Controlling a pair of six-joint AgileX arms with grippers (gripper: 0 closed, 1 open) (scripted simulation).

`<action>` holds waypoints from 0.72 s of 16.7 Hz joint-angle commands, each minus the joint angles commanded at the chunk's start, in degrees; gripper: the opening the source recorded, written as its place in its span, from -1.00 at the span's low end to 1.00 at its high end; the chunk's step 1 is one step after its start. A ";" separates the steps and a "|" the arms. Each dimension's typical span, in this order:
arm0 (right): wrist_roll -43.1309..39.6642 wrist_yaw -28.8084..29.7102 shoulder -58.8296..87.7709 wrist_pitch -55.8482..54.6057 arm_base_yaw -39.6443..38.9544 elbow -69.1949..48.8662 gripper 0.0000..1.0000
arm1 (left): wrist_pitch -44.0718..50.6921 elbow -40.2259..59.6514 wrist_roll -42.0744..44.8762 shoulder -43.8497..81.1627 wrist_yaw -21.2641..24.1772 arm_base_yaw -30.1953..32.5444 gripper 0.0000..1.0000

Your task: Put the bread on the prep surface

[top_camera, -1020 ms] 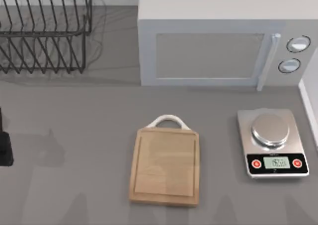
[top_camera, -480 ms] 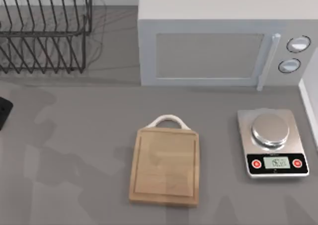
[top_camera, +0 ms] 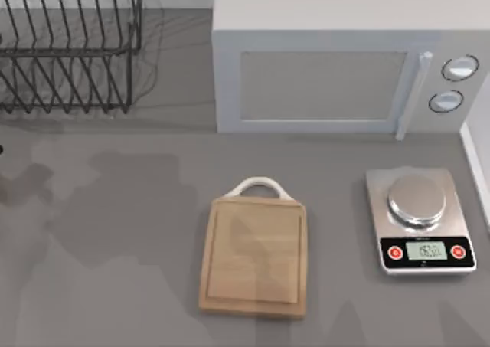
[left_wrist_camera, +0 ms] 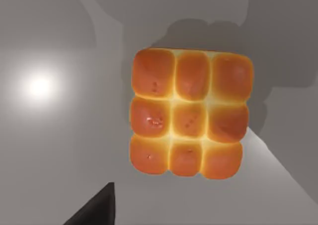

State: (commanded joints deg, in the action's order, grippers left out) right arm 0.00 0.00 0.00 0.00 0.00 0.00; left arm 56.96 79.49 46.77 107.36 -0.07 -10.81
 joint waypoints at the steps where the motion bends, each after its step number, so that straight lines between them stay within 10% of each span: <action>1: 0.00 0.00 0.00 0.00 0.00 0.00 1.00 | 1.36 2.60 1.27 2.93 -0.02 -0.41 1.00; 12: 0.00 0.00 0.00 0.00 0.00 0.00 1.00 | 4.37 9.35 4.48 9.99 0.08 -1.13 1.00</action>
State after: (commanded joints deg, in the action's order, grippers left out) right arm 0.00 0.00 0.00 0.00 0.00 0.00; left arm 61.33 88.83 51.25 117.35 0.01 -11.94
